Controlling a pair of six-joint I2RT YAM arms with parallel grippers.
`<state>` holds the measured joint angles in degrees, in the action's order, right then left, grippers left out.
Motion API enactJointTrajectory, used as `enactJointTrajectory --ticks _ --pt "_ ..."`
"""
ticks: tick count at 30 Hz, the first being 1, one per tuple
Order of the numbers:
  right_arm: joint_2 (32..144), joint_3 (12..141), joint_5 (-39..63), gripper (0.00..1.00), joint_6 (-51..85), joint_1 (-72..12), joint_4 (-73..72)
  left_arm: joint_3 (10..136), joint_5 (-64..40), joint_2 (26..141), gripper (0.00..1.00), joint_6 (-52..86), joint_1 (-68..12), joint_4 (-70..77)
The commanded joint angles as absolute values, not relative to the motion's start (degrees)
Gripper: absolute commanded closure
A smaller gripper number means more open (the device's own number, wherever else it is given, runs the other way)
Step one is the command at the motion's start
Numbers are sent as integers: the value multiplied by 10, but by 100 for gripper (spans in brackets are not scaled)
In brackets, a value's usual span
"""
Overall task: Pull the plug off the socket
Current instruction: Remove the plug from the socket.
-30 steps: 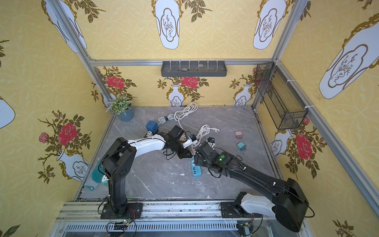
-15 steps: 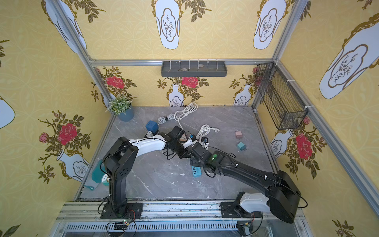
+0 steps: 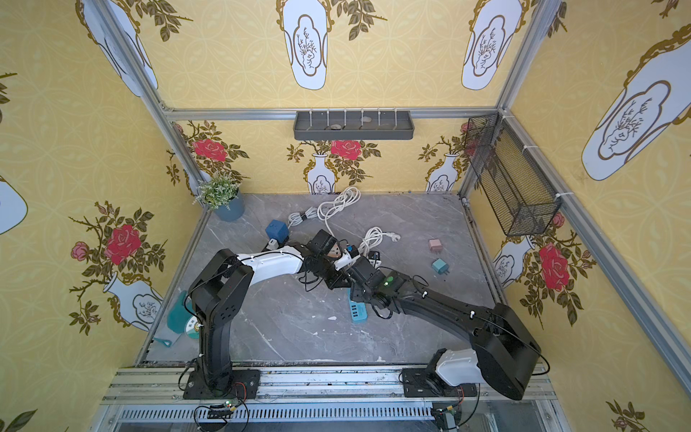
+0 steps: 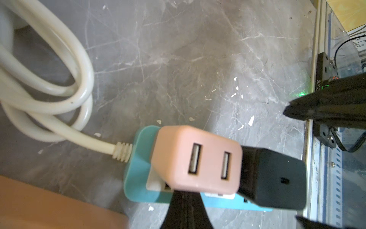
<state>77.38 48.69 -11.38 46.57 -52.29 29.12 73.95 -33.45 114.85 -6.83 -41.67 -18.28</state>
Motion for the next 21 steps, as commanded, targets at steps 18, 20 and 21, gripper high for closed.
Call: enactJointTrajectory --ticks 18,20,21 --pt "870 536 -120 44 431 -507 289 726 -301 1163 100 -71 -417 -201" --pt "883 544 -130 48 429 -509 298 726 -301 1163 100 -71 -417 -201" --pt "891 550 -138 49 429 -513 305 726 -301 1164 100 -71 -417 -201"
